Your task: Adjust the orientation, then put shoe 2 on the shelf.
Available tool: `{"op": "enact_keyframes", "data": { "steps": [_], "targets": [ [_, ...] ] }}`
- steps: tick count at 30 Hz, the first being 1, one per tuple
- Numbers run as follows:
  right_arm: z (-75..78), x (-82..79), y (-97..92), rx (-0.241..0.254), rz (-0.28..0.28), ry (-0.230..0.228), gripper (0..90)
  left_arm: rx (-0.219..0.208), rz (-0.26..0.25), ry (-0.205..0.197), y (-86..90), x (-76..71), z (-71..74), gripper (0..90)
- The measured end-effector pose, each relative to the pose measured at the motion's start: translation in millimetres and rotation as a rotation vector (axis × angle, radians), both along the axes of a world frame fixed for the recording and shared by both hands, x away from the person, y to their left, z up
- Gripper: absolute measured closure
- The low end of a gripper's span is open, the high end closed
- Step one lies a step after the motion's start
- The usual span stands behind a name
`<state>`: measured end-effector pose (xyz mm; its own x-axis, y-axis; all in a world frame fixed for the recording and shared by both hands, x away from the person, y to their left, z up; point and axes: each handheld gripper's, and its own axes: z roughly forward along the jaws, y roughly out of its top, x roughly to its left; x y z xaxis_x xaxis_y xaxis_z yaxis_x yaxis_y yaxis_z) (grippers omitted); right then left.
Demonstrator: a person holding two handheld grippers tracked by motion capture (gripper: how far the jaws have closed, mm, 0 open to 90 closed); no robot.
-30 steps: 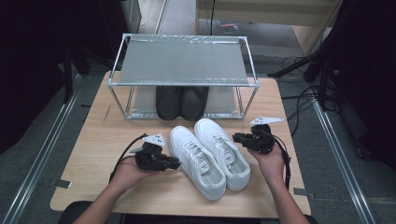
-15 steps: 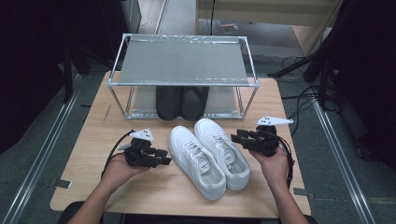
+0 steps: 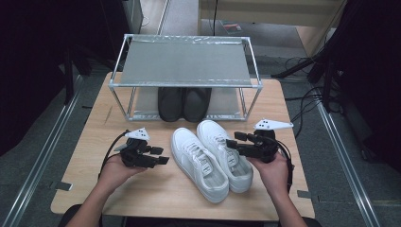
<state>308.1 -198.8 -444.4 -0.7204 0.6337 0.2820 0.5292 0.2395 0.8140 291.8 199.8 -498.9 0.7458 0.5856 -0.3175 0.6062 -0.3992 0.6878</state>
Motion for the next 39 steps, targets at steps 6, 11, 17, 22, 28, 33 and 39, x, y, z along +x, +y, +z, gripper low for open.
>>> {"op": "enact_keyframes", "data": {
  "steps": [6,11,17,22,28,33,39],
  "targets": [
    [1.7,-5.8,10.4,-0.019,0.019,-0.008,43.9,0.003,0.01,-0.005,3.3,1.3,-0.3,46.1],
    [3.0,-12.3,19.0,-0.041,0.018,0.011,41.4,0.0,0.017,-0.001,4.5,1.3,-0.2,45.8],
    [1.2,-22.1,31.3,-0.061,0.02,0.014,38.6,0.002,0.021,-0.006,6.5,1.8,0.0,45.8],
    [-4.7,-31.8,39.9,-0.064,0.022,0.013,37.2,0.003,0.021,-0.004,6.9,2.6,-0.7,45.3],
    [-7.2,-38.2,44.2,-0.118,-0.032,-0.035,37.2,-0.007,0.02,-0.007,7.1,3.6,0.5,45.4],
    [-12.6,-39.3,43.7,-0.109,-0.046,-0.001,37.7,-0.007,0.024,-0.009,7.9,6.5,1.0,45.5],
    [-18.1,-38.8,52.4,-0.147,-0.078,0.018,37.4,-0.02,0.043,-0.02,13.2,9.3,3.9,45.7]
  ]
}}
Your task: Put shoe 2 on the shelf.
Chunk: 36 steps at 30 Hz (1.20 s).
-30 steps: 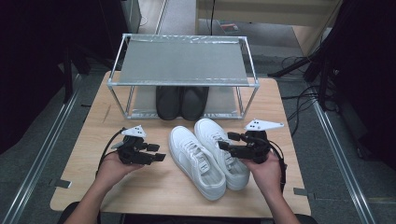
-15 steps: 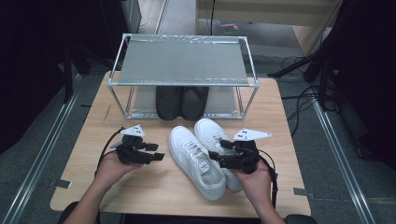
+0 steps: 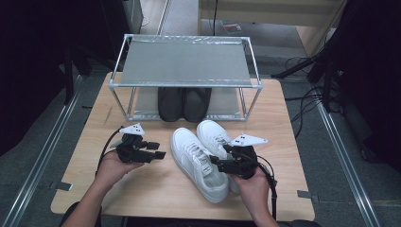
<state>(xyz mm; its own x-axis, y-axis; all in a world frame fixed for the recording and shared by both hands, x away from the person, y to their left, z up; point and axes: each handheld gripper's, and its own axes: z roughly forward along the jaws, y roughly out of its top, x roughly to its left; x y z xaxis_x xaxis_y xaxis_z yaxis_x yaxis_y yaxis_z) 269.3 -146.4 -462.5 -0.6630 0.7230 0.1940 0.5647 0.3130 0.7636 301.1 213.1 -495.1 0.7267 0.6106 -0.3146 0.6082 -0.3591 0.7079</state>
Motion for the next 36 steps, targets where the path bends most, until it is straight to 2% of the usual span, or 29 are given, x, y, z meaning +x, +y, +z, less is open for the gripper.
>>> {"op": "enact_keyframes", "data": {
  "steps": [2,6,9,11,12,15,19,21,30,36],
  "targets": [
    [-1.8,0.7,0.8,0.004,-0.019,0.031,38.1,-0.01,0.003,0.0,2.4,1.9,0.6,45.9],
    [-3.8,-2.1,6.5,-0.026,-0.037,0.007,37.8,-0.012,0.003,-0.001,3.7,4.1,0.7,46.0],
    [-10.7,-3.6,12.4,-0.03,-0.032,0.059,39.9,-0.01,0.0,-0.003,2.9,6.4,1.5,46.2],
    [-10.6,-7.1,15.0,-0.066,-0.047,0.008,43.8,-0.012,-0.002,-0.011,2.8,7.8,2.3,46.5],
    [-11.3,-6.5,14.7,-0.071,-0.06,0.004,45.5,-0.021,-0.001,-0.007,2.3,8.4,2.4,46.5],
    [-11.8,-5.9,13.4,-0.065,-0.06,0.004,48.0,-0.013,-0.004,-0.008,1.2,10.8,2.4,46.6],
    [-12.9,-10.6,20.7,-0.153,-0.067,-0.064,53.1,-0.02,-0.007,-0.009,-0.2,12.5,1.3,46.8],
    [-13.0,-10.7,20.5,-0.152,-0.074,-0.068,56.4,-0.025,-0.007,-0.009,0.3,12.9,1.5,46.8],
    [-10.5,-5.1,18.5,-0.112,-0.072,0.013,69.9,-0.02,-0.001,-0.009,0.1,13.0,1.0,47.5],
    [-9.7,-5.0,17.6,-0.112,-0.067,0.011,73.4,-0.026,0.0,-0.011,1.3,13.3,1.2,47.8]
  ]
}}
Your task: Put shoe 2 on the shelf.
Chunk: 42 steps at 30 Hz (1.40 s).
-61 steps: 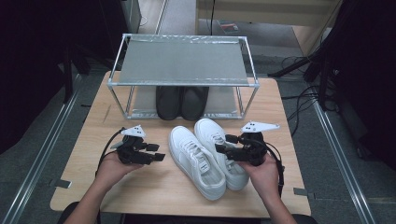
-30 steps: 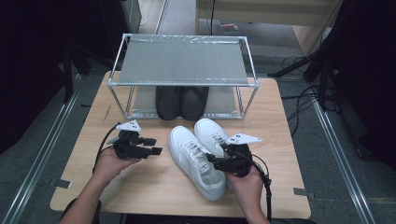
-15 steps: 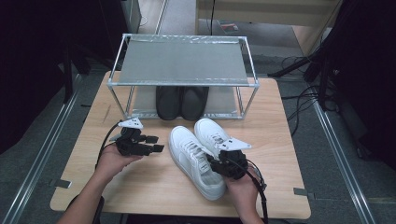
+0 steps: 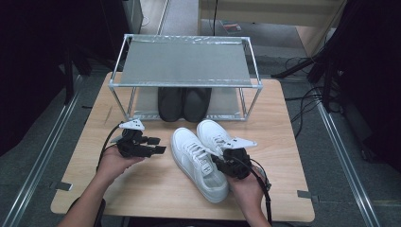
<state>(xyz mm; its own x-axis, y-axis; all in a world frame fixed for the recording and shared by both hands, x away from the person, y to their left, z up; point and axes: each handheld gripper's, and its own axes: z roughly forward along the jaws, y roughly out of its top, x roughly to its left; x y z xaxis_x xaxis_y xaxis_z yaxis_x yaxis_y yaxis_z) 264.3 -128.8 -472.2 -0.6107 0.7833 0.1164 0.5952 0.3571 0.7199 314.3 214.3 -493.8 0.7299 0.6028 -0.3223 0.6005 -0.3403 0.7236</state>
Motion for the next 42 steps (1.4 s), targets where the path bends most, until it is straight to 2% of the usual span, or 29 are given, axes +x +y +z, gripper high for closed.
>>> {"op": "enact_keyframes", "data": {
  "steps": [3,10,12,16,19,21,25,30,35,37,40,42],
  "targets": [
    [1.0,2.1,-2.7,0.018,0.004,0.021,74.2,-0.003,0.002,0.001,1.5,0.1,0.2,47.9],
    [3.4,2.9,-2.0,0.0,0.023,0.022,75.1,-0.005,0.005,0.002,3.5,0.7,0.0,47.7],
    [4.2,3.9,-3.2,0.004,0.035,0.035,75.6,-0.002,0.005,0.0,4.0,0.1,0.6,47.6],
    [8.2,4.4,-5.3,-0.022,0.076,0.035,76.0,0.007,0.01,-0.008,4.6,-2.7,2.8,46.9],
    [10.0,4.0,-7.6,-0.019,0.096,0.049,75.9,0.013,0.013,-0.012,5.5,-4.1,3.5,46.1],
    [10.9,4.1,-9.9,-0.019,0.116,0.052,75.9,0.035,0.02,-0.026,6.9,-5.1,3.7,45.6],
    [13.7,5.0,-12.0,-0.023,0.156,0.057,75.9,0.033,0.035,-0.028,12.5,-7.0,3.3,45.1],
    [18.1,8.5,-15.2,-0.009,0.231,0.053,76.0,0.027,0.057,-0.034,18.8,-9.6,3.3,44.9],
    [25.0,14.9,-15.8,0.016,0.277,0.058,76.1,0.027,0.077,-0.043,24.9,-14.2,3.5,44.9],
    [28.1,18.0,-16.3,0.024,0.297,0.057,76.1,0.039,0.086,-0.051,28.5,-16.0,3.2,44.9],
    [30.9,24.0,-16.6,0.043,0.326,0.089,76.1,0.046,0.104,-0.06,35.4,-19.4,2.4,44.8],
    [32.2,27.2,-14.1,0.032,0.351,0.097,76.0,0.047,0.119,-0.049,40.8,-21.0,1.8,44.5]
  ]
}}
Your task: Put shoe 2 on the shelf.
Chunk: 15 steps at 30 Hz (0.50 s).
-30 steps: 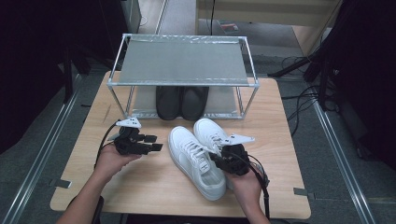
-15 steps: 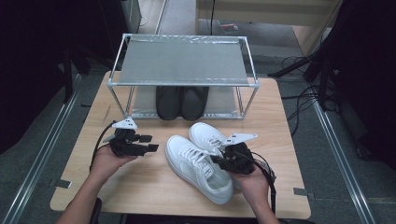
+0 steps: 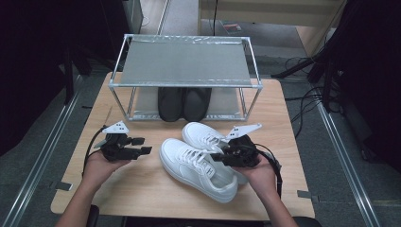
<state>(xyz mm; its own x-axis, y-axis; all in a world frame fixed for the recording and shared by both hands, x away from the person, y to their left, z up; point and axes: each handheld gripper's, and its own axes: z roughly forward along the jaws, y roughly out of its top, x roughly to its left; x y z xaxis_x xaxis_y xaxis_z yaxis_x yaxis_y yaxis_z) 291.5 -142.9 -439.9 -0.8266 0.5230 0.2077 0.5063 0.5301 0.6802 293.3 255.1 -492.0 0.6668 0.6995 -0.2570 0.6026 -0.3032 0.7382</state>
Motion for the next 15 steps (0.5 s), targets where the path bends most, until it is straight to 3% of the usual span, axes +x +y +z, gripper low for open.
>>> {"op": "enact_keyframes", "data": {
  "steps": [8,15],
  "targets": [
    [8.6,20.4,10.6,0.012,0.149,-0.005,75.9,-0.003,0.048,-0.013,12.4,-8.2,-0.5,44.5],
    [32.9,37.2,22.1,0.001,0.207,-0.025,75.9,0.023,0.087,-0.01,25.9,-15.6,-1.8,44.4]
  ]
}}
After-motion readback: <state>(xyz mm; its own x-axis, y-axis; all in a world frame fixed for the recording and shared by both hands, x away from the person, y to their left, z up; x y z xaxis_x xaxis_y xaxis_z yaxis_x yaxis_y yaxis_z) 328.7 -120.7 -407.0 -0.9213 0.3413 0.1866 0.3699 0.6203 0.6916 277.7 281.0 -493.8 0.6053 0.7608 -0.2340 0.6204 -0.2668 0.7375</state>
